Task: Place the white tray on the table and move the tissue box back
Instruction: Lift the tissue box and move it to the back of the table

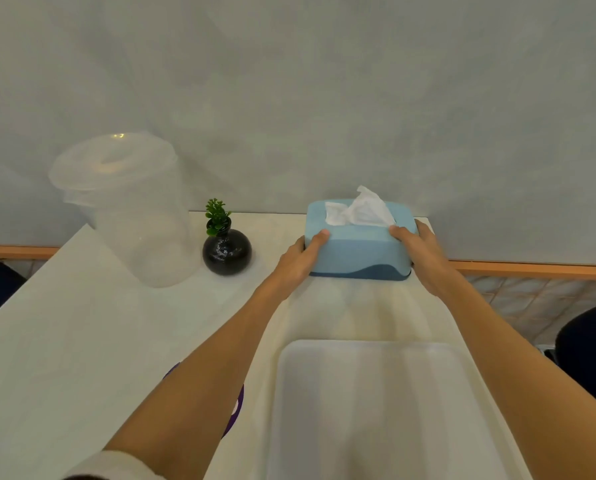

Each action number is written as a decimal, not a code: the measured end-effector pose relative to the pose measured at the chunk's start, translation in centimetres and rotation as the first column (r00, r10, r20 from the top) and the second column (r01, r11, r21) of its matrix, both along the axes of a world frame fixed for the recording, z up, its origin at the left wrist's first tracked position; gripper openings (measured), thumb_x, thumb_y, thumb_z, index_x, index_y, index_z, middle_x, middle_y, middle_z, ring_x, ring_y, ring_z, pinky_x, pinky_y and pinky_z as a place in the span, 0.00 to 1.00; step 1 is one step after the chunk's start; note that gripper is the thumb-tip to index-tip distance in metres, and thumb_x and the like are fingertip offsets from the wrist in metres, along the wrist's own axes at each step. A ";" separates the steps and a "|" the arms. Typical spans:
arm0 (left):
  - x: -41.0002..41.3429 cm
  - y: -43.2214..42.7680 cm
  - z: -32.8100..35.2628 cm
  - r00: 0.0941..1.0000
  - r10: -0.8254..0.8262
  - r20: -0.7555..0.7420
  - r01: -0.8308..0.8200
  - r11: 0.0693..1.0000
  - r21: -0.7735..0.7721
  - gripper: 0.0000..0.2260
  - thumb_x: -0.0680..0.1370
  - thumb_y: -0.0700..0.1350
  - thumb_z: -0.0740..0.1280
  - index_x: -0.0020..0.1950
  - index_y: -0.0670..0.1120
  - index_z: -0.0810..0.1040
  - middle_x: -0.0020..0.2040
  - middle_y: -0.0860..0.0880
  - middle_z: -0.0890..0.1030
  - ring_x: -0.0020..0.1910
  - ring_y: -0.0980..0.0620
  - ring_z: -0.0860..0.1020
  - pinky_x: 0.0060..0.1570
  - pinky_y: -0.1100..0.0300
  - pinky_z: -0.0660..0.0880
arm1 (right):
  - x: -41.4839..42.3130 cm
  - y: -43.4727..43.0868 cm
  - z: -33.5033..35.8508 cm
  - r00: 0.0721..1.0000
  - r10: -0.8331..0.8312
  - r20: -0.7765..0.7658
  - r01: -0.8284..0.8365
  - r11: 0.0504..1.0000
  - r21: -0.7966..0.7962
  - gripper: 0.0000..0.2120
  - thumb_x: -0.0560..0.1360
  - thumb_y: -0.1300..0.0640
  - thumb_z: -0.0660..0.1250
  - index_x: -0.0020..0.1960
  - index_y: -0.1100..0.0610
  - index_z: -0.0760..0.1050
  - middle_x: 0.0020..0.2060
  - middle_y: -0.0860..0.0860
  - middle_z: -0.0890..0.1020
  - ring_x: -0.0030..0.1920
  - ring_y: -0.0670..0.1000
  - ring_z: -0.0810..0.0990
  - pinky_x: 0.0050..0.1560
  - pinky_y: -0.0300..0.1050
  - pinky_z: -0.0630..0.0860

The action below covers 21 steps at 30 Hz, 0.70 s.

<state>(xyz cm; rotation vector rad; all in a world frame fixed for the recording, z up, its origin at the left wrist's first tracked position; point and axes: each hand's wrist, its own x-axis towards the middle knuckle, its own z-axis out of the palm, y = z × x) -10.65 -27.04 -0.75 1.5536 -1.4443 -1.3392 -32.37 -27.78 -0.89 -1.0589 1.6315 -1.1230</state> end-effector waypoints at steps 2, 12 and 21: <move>-0.2 -0.7 0.1 1.000 -0.012 0.008 0.012 1.000 0.002 0.32 0.76 0.68 0.55 0.71 0.48 0.64 0.64 0.47 0.74 0.60 0.47 0.73 0.58 0.55 0.71 | 0.0 -0.6 0.2 1.000 -0.004 0.003 0.005 1.000 -0.013 0.30 0.73 0.41 0.64 0.71 0.51 0.63 0.59 0.52 0.75 0.58 0.55 0.76 0.58 0.54 0.76; -1.0 -1.8 1.2 0.999 -0.019 -0.032 0.019 1.000 0.006 0.29 0.77 0.65 0.56 0.69 0.46 0.68 0.62 0.47 0.75 0.60 0.47 0.74 0.57 0.55 0.72 | 0.2 -2.1 1.3 0.995 -0.048 -0.093 0.047 0.999 -0.005 0.30 0.76 0.41 0.59 0.73 0.54 0.59 0.60 0.54 0.72 0.57 0.56 0.73 0.54 0.52 0.73; -1.4 -1.7 1.4 1.000 0.005 -0.025 -0.005 1.000 -0.002 0.29 0.79 0.64 0.55 0.72 0.45 0.65 0.65 0.45 0.74 0.57 0.49 0.72 0.53 0.58 0.68 | 0.5 -1.9 1.8 0.993 -0.048 -0.111 0.055 0.997 0.054 0.32 0.78 0.41 0.56 0.75 0.57 0.53 0.66 0.59 0.70 0.56 0.55 0.71 0.50 0.50 0.70</move>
